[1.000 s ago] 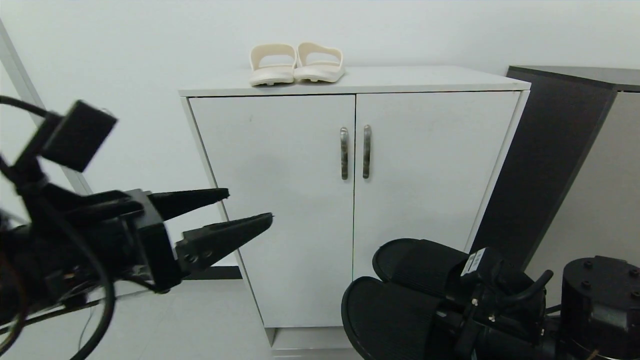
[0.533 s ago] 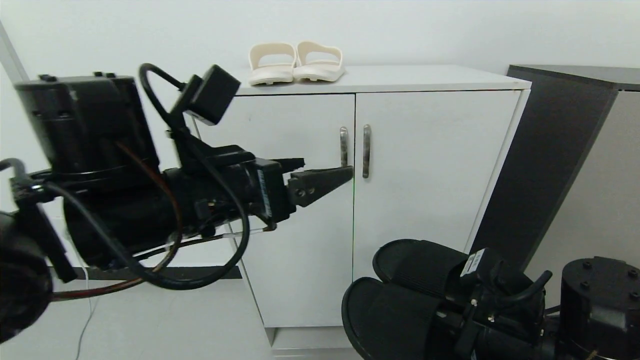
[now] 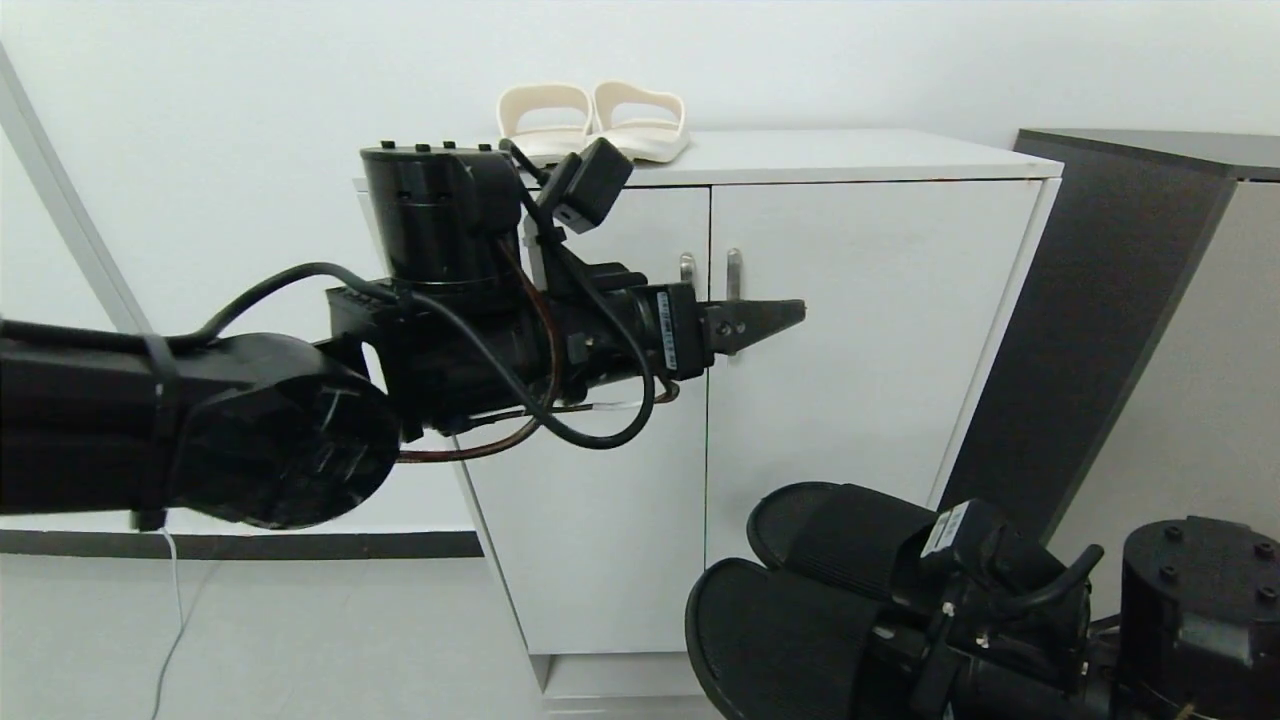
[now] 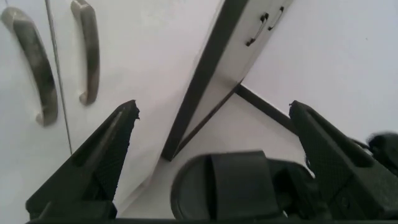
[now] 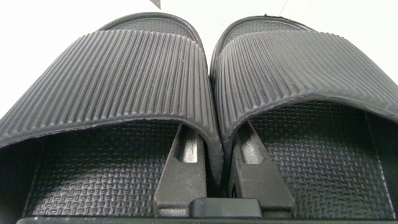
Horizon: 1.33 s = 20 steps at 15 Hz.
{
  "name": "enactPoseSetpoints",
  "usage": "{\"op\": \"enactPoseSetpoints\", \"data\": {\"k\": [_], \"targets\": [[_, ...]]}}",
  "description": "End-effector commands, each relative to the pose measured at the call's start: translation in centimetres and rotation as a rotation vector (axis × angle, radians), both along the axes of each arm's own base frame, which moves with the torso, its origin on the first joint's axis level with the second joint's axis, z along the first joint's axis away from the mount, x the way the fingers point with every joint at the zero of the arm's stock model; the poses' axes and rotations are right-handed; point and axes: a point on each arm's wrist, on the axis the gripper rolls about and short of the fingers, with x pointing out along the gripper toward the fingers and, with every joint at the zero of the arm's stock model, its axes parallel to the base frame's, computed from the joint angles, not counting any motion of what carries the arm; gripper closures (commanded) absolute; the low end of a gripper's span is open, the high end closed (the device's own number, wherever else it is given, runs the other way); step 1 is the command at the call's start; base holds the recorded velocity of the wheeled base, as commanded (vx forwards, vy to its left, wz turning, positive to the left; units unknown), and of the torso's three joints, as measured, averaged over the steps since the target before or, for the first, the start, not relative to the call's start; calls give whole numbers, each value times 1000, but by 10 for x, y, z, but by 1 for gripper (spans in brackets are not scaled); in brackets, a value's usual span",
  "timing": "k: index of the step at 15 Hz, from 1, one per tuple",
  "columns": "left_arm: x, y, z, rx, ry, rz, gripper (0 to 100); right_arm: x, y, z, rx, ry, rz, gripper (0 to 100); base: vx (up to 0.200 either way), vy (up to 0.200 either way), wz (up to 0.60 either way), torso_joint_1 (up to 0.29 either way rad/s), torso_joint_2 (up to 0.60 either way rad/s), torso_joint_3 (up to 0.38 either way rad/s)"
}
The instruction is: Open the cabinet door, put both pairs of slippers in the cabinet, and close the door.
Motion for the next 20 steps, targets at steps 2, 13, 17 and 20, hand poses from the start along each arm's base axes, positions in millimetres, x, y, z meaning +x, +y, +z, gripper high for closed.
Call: {"op": "enactPoseSetpoints", "data": {"k": [2,13,17,20], "targets": [[24,-15,-5,-20,30,10,0,1,1,-1,-4,3,0,100,0,0,0,0,0,0],[49,-29,-10,-6,51,153,0,1,1,-1,-4,2,-1,100,0,0,0,0,0,0],[58,-35,-16,13,72,177,0,1,1,-2,-7,3,-1,100,0,0,0,0,0,0],[62,-39,-16,12,71,171,0,0,0,-2,-9,3,0,100,0,0,0,0,0,0]]}}
